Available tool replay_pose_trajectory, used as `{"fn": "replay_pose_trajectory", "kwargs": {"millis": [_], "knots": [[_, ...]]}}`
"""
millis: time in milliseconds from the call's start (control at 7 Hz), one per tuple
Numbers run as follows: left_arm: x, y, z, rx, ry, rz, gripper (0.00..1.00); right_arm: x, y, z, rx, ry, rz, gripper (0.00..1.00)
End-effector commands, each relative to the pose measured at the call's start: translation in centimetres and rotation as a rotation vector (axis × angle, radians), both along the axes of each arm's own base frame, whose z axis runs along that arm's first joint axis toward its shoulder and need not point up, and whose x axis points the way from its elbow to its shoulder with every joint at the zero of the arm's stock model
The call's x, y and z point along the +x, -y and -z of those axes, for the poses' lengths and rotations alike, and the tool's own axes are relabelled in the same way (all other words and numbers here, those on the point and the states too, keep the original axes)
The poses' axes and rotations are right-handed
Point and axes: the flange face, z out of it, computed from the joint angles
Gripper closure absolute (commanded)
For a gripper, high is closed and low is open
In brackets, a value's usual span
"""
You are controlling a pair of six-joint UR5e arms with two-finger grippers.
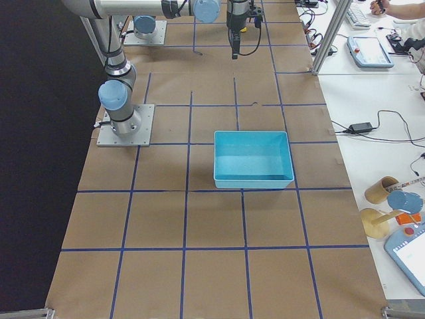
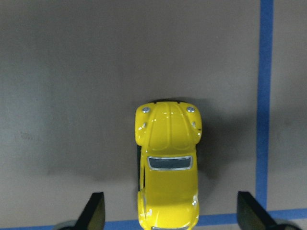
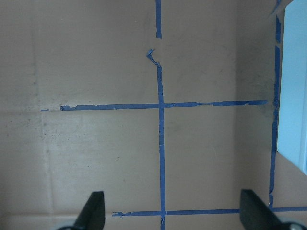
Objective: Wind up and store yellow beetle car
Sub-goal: 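Lower the left gripper over the yellow car and close on it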
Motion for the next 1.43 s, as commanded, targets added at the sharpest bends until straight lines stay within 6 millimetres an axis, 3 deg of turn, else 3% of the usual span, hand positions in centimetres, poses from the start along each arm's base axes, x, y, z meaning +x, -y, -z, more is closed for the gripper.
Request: {"fn": "replay_pose_trajectory", "kwargs": {"millis": [0,143,286,714,857,1143,1286], "knots": [[0.0,0.2,0.5,0.003,0.006,0.003,0.58,0.0,0.0,-0.1,-0.002,0.000,-0.001,0.00],[0.1,0.3,0.2,-0.003,0.008,0.002,0.83,0.0,0.0,-0.1,-0.003,0.000,0.000,0.00],[0.1,0.5,0.0,-0.008,0.007,0.000,0.96,0.0,0.0,-0.3,-0.007,0.001,-0.001,0.00],[-1.3,0.7,-3.4,-0.059,0.013,0.012,1.00,0.0,0.1,-0.1,-0.007,0.000,-0.001,0.00],[-5.1,0.8,-3.7,-0.067,-0.026,0.051,1.00,0.0,0.1,-0.1,-0.008,0.000,-0.001,0.00],[-13.7,0.2,-3.3,-0.047,-0.056,-0.049,1.00,0.0,0.2,0.0,-0.008,0.000,-0.001,0.00],[-15.7,0.1,-2.9,-0.039,-0.079,-0.059,1.00,0.0,0.3,0.1,-0.010,-0.002,-0.003,0.00]]}}
